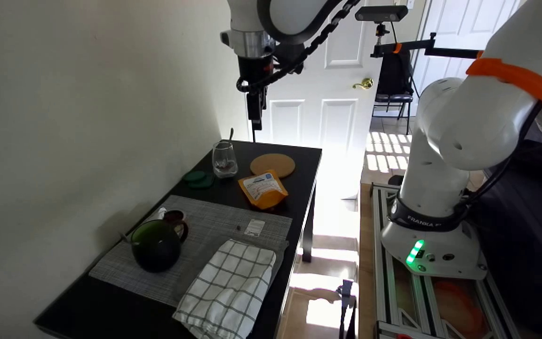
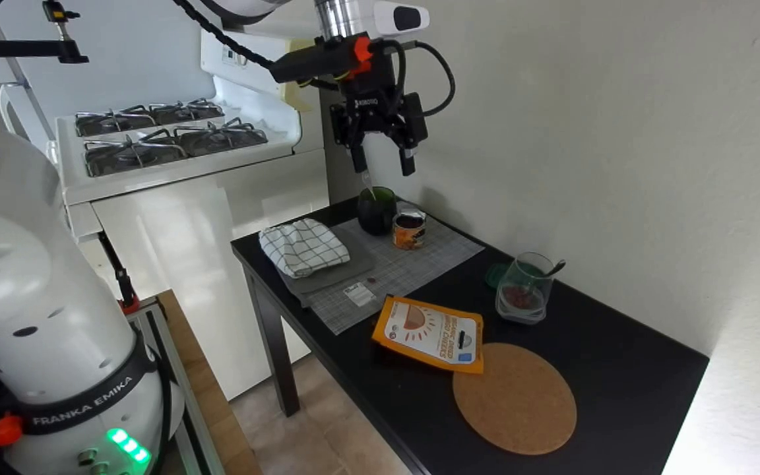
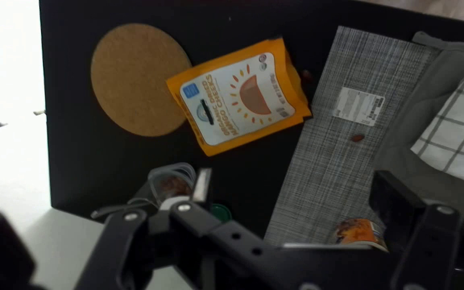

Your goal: Move the mug to the wooden coaster on the right.

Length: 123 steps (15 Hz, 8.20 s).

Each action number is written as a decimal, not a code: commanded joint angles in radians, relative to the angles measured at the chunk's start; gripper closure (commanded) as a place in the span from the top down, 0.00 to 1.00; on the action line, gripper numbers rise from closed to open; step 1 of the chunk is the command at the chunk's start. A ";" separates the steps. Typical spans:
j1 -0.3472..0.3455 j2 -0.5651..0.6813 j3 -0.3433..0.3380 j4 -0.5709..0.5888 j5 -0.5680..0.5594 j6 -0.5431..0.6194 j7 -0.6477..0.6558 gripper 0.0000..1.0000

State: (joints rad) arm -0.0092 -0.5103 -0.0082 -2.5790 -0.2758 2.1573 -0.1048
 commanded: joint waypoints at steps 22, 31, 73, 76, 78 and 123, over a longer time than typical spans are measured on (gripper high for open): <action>0.083 0.767 0.268 0.229 0.563 0.774 -0.930 1.00; -0.147 0.767 0.368 0.344 0.628 0.361 -1.351 1.00; -0.168 0.746 0.429 0.341 0.679 0.439 -1.235 0.06; -0.136 0.612 0.374 0.270 0.706 0.349 -1.230 0.06; -0.100 0.508 0.312 0.208 0.676 0.301 -1.170 0.06; -0.321 0.230 -0.307 -0.163 0.097 0.655 -0.082 0.06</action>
State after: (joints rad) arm -0.3475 -0.3116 -0.2762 -2.7195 -0.2402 2.6969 -0.1775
